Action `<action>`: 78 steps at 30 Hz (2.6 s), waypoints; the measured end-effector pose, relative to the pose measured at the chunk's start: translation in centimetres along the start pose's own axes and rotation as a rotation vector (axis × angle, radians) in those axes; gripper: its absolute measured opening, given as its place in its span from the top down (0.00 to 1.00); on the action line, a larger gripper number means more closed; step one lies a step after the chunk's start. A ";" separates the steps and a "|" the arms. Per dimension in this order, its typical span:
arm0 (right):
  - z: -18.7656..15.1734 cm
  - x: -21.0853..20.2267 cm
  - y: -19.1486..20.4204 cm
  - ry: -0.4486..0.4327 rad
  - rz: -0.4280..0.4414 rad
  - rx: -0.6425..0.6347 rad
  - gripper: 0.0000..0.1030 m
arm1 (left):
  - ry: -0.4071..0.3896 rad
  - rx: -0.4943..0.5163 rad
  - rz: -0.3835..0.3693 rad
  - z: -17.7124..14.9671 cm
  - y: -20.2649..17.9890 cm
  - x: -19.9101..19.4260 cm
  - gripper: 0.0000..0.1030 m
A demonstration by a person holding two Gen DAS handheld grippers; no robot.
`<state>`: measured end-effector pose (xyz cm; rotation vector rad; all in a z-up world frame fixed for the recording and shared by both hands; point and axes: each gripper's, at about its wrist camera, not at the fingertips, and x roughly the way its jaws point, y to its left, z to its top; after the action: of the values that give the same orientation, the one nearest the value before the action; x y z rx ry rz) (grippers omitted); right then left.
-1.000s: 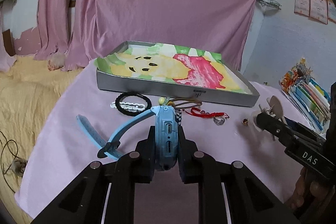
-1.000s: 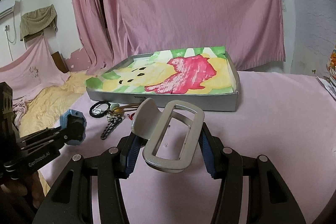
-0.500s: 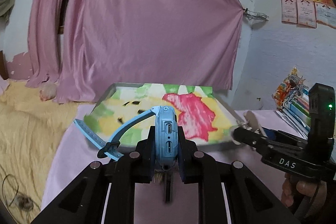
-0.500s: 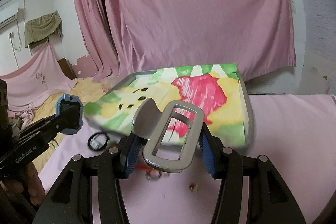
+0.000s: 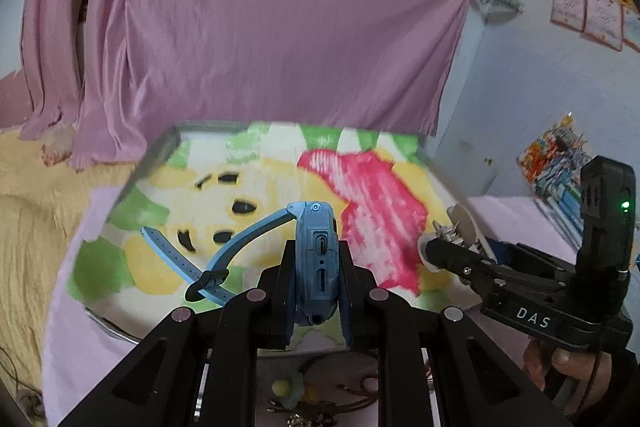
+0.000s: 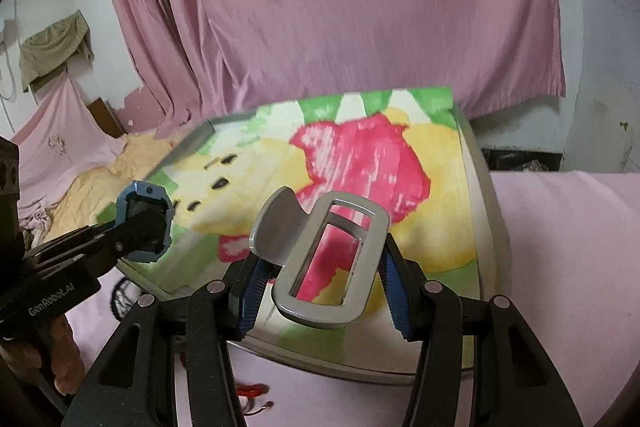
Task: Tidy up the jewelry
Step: 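Carry the watch and clip into the Pooh tray and open both tools, then lift both tools out of the tray and back over the table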
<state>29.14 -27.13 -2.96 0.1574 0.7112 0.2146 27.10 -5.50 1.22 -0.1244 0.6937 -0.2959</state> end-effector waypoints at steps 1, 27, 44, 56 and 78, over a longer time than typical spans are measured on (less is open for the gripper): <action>0.0 0.4 -0.1 0.013 0.000 0.002 0.54 | 0.021 -0.004 0.003 -0.2 0.1 0.6 0.84; -3.4 -9.4 -0.6 -0.273 -0.083 0.009 0.05 | -0.208 -0.082 0.079 -4.1 0.3 -7.3 0.04; -9.6 -17.4 1.7 -0.487 -0.124 -0.085 0.02 | -0.359 -0.032 0.185 -9.5 -1.3 -14.2 0.01; -10.8 -16.0 1.4 -0.395 -0.137 -0.082 0.02 | -0.314 -0.027 0.203 -11.3 -1.4 -13.9 0.01; -9.3 -8.5 -0.7 0.034 -0.072 -0.025 0.22 | -0.006 -0.090 0.136 -10.5 0.0 -8.1 0.12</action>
<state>16.83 -29.29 -4.73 0.1044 0.7462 0.1577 14.42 -3.12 -1.88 -0.1628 0.7057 -0.1340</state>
